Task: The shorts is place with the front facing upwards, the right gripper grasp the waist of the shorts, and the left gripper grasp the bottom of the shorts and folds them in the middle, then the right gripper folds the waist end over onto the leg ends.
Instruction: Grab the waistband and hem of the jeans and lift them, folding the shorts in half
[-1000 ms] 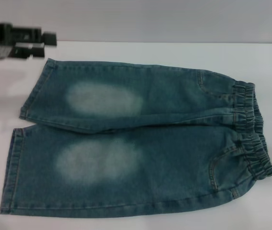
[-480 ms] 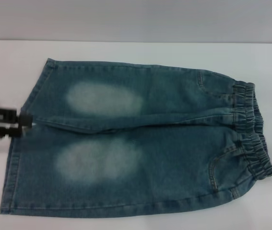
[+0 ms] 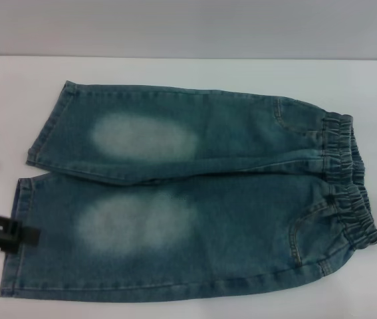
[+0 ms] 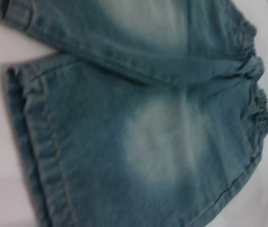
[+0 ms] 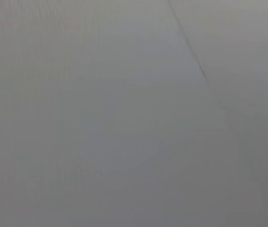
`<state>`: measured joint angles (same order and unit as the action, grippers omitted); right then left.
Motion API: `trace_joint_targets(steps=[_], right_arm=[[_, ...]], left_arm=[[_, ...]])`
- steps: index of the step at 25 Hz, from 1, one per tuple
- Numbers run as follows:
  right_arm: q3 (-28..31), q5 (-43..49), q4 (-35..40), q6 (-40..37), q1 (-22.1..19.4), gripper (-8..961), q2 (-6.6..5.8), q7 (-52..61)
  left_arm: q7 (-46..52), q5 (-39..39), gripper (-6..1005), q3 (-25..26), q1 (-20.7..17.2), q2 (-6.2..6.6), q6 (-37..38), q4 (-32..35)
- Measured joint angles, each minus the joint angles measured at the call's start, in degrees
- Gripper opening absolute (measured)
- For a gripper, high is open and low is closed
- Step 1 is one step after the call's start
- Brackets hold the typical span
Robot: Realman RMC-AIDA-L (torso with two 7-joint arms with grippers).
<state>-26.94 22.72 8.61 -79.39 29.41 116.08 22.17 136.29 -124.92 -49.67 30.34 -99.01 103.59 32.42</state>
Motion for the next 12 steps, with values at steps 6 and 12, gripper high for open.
trace_joint_targets(steps=[6,12], right_arm=[[0.1,0.0,0.0,1.0,0.4,434,-0.19,0.0],[-0.4,0.0,0.0,1.8,0.9,435,-0.48,0.0]], left_arm=[[-0.2,-5.6,795,0.3,0.1,-0.24,-0.5,-1.2],[0.4,-7.6,794,0.2,-0.9,-0.29,-1.4,-1.2]])
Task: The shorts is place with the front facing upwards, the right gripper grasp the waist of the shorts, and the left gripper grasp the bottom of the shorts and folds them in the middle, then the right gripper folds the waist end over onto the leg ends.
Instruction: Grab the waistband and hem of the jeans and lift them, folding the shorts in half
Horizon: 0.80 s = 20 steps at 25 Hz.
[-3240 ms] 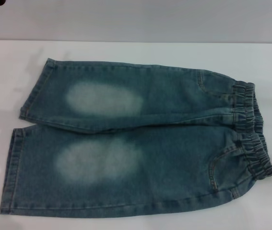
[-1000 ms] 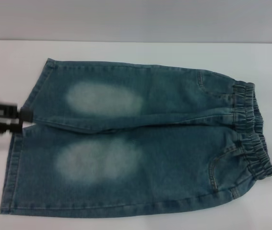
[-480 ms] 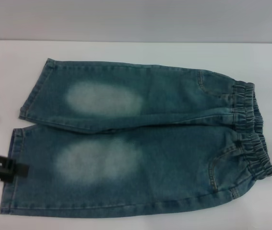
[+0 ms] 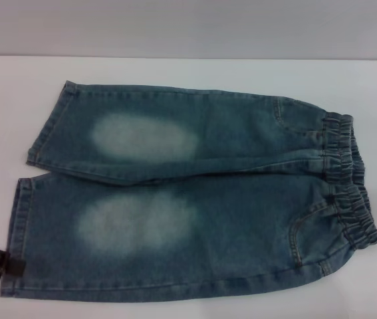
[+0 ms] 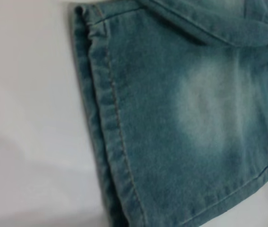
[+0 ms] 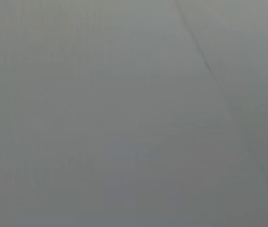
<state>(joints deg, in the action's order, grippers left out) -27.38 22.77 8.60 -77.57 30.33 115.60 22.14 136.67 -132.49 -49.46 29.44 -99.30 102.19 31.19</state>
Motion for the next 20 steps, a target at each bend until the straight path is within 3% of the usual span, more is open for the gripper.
trace_joint_targets(steps=[20], right_arm=[[0.1,3.1,0.1,0.9,0.8,434,-0.39,-0.1]], left_arm=[[0.1,-5.1,795,-0.2,0.0,-0.96,-2.9,-2.0]])
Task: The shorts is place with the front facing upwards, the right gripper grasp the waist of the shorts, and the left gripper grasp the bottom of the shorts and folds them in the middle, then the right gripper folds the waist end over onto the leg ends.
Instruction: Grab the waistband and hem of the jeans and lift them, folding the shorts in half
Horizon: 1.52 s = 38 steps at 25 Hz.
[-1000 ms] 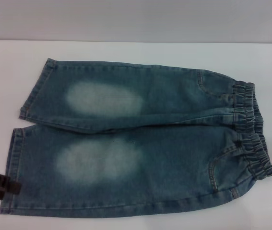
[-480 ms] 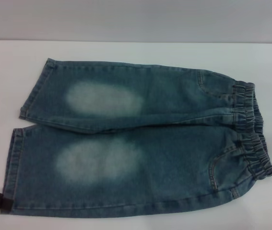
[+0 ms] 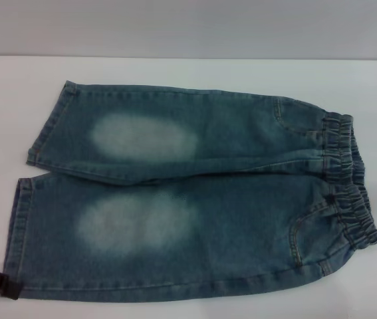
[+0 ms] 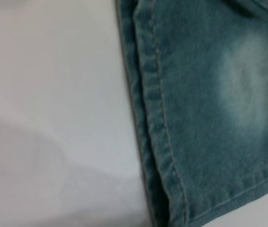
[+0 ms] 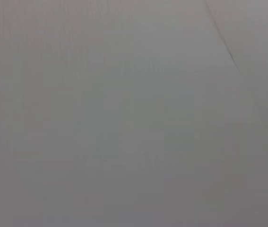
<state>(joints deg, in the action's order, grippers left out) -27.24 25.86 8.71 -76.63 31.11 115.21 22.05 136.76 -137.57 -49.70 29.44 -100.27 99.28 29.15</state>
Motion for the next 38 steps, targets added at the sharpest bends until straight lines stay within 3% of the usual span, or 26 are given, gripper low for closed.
trace_joint_targets(steps=[19,38], right_arm=[[-0.2,0.0,-0.1,1.3,0.3,435,-0.26,0.0],[-0.4,-0.2,0.0,1.5,-0.2,434,-0.17,0.5]], left_arm=[[-0.7,-0.5,793,0.7,2.1,-1.02,-1.2,-0.2],[-3.4,-0.8,681,2.0,4.3,-1.85,-0.2,-1.8]])
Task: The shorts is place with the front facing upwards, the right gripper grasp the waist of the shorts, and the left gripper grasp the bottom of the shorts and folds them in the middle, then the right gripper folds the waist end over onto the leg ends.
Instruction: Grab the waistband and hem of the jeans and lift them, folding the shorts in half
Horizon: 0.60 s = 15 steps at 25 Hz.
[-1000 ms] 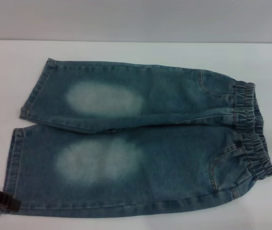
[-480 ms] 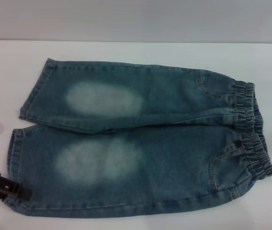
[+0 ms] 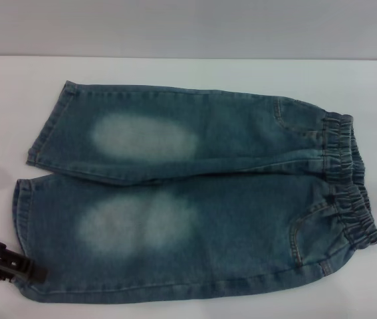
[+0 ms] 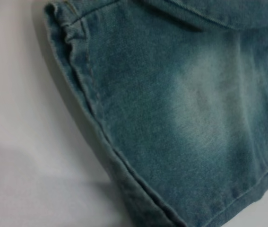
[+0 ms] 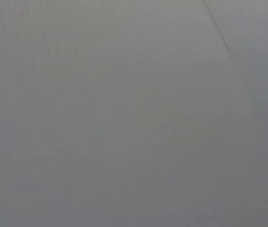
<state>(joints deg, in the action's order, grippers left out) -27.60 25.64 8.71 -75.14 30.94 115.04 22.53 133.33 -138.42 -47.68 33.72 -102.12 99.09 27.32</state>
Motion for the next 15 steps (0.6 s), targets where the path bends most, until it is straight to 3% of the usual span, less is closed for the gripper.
trace_joint_targets(steps=[5,15], right_arm=[[0.0,0.0,0.1,0.0,0.0,433,0.01,0.0],[0.0,0.1,0.6,0.4,0.2,430,-0.19,0.1]], left_arm=[[0.4,0.0,583,-0.1,-0.1,-0.10,-1.5,0.4],[0.9,-0.5,197,0.1,0.3,-0.14,-3.8,0.4]])
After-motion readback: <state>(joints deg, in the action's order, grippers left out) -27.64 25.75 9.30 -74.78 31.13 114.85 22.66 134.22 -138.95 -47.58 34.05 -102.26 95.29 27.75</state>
